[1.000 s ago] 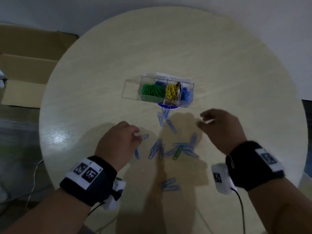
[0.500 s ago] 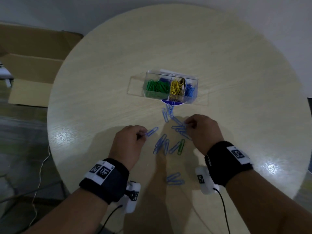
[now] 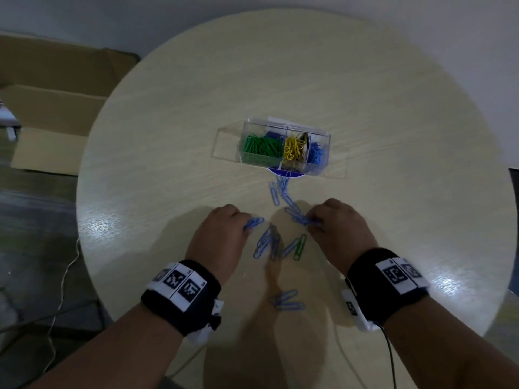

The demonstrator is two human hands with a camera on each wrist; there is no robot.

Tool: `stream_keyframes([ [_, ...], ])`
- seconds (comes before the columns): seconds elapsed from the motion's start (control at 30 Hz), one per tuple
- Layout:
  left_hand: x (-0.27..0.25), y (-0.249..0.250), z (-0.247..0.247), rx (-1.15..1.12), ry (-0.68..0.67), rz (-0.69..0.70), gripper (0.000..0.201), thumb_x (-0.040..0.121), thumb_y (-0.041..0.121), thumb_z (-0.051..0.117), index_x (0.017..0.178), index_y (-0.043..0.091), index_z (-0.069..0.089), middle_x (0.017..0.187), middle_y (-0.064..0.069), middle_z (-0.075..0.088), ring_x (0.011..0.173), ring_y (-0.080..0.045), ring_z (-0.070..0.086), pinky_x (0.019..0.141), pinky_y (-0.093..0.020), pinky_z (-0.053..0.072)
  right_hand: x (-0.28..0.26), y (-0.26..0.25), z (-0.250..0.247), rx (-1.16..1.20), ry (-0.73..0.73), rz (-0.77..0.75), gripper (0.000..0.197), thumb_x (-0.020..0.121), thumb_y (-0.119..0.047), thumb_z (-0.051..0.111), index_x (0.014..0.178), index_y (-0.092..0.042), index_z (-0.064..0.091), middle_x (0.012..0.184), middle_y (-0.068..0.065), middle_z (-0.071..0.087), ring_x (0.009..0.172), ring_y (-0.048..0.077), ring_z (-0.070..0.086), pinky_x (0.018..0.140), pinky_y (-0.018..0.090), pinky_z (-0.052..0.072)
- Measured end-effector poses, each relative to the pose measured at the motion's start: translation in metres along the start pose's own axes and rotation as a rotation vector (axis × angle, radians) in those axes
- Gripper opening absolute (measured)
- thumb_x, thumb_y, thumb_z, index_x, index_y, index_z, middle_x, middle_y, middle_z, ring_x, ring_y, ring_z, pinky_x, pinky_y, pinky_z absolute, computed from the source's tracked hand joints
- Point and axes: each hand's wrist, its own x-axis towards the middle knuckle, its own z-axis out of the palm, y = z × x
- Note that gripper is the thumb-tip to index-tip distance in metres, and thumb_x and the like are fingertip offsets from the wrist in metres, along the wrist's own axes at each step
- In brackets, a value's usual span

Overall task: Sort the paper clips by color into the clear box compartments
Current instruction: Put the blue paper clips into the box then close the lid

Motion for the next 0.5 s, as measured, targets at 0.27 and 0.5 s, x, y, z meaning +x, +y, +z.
stream_keyframes([
  [0.27, 0.007, 0.014, -0.015, 0.293, -0.175, 0.057, 0.017, 0.067, 0.017, 0.076, 0.071, 0.012, 0.06, 0.072, -0.009, 0.056, 0.063, -0.033, 0.058, 0.045, -0.037, 0.046, -0.011, 0.014, -0.006, 0.005, 0.016, -0.01, 0.009, 0.078, -0.019, 0.063, 0.086, -0.02, 0.068, 0.082, 0.006, 0.062, 0.08, 0.033, 0.061, 0.067, 0.033, 0.046],
  [0.5, 0.032, 0.028, -0.029, 0.186, -0.219, 0.068, 0.013, 0.08, 0.02, 0.063, 0.073, 0.012, 0.058, 0.075, -0.009, 0.055, 0.063, -0.033, 0.058, 0.054, -0.036, 0.044, -0.014, 0.03, -0.026, 0.293, 0.161, 0.176, 0.011, 0.075, -0.018, 0.068, 0.08, -0.028, 0.068, 0.077, -0.004, 0.067, 0.074, 0.018, 0.064, 0.068, 0.03, 0.05],
])
